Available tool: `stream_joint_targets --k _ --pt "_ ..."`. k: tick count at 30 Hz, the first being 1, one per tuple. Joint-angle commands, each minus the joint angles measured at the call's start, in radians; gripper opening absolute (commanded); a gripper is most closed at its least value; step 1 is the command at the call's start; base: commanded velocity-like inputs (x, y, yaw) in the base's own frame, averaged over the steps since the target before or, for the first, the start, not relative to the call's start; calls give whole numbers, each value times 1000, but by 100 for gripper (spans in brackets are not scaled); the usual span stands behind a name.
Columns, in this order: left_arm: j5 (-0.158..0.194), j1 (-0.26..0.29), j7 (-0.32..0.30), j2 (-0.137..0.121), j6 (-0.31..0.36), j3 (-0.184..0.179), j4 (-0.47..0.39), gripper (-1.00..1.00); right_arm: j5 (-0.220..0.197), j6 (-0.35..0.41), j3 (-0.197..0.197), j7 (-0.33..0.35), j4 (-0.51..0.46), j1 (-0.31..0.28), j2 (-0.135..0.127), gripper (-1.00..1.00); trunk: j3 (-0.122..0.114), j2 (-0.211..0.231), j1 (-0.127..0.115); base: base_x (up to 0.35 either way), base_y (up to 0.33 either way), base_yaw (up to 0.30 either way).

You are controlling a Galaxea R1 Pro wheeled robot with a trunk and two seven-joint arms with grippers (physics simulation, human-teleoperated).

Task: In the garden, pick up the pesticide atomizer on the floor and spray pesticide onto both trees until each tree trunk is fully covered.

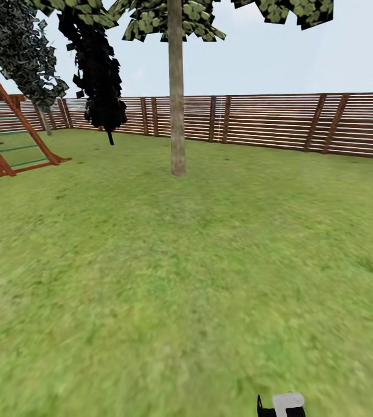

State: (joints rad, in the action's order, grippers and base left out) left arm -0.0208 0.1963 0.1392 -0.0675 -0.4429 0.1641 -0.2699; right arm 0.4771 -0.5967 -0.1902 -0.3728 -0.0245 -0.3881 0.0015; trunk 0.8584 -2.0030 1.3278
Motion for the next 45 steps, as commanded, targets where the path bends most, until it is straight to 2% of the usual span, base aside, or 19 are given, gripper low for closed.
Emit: stream_joint_targets --k 1,45 --pt "0 0 0 0 0 0 0 -100 0 0 0 0 0 0 0 100 0 0 0 344 0 0" --pt "1 0 0 0 3 0 0 -100 0 0 0 0 0 0 0 100 0 0 0 344 0 0"
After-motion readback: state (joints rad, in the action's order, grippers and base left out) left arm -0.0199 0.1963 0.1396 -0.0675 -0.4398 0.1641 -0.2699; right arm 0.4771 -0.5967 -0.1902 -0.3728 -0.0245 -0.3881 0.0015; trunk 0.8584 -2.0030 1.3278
